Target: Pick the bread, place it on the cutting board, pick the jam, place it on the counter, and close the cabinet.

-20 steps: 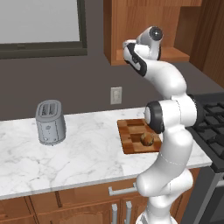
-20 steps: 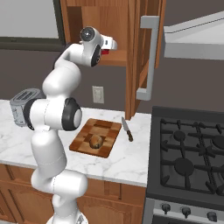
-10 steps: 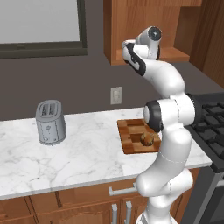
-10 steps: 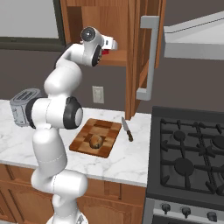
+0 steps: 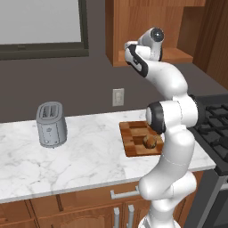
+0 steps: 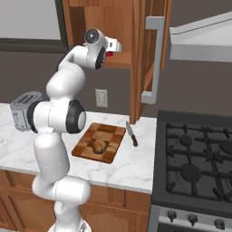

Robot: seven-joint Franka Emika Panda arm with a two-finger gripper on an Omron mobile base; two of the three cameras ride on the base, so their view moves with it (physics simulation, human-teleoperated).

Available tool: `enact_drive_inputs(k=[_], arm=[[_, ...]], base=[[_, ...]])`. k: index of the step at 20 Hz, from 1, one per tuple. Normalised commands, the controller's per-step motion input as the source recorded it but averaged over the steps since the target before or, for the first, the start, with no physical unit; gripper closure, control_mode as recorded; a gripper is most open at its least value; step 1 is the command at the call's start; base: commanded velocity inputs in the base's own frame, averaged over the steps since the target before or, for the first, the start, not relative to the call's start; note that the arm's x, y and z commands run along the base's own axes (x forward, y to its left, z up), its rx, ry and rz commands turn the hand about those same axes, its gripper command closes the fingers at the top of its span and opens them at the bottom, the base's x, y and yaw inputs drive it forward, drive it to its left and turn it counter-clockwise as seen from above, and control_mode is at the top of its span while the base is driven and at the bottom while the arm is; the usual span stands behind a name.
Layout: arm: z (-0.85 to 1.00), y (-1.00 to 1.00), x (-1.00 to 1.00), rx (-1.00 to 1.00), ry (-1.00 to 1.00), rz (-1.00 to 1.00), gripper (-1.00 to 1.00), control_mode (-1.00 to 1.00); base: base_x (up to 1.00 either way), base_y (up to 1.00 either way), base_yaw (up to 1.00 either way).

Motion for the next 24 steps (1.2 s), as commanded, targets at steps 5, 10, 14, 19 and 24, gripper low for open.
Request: enact_drive_inputs(k=[5, 10, 14, 19, 24], arm=[[-0.01, 0.00, 0.04, 0.00, 0.00, 0.00, -1.00, -1.00], [0.00, 0.00, 0.18, 0.00, 0.00, 0.00, -1.00, -1.00], [0.00, 0.00, 0.24, 0.00, 0.00, 0.00, -1.00, -1.00], [0.00, 0.00, 0.23, 0.00, 0.00, 0.00, 1.00, -1.00], [0.00, 0.00, 0.01, 0.00, 0.00, 0.00, 1.00, -1.00]], base=[[0.00, 0.00, 0.00], [0.00, 0.00, 0.00], [0.00, 0.00, 0.00], [0.00, 0.00, 0.00], [0.00, 0.00, 0.00]])
